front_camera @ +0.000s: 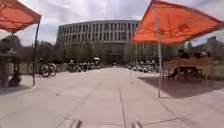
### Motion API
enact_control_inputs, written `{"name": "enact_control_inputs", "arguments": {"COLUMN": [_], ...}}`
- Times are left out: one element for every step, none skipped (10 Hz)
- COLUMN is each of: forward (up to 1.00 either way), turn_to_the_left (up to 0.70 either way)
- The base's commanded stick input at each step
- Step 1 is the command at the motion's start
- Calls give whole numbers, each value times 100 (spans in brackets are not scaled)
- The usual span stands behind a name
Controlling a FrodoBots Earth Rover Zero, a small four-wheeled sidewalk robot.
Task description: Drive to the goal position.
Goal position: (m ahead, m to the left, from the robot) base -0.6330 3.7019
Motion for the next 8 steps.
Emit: {"name": "enact_control_inputs", "arguments": {"forward": [85,85,85,85,85,85,85,85], "turn_to_the_left": [-1,-1,-1,-1,-1,-1,-1,-1]}}
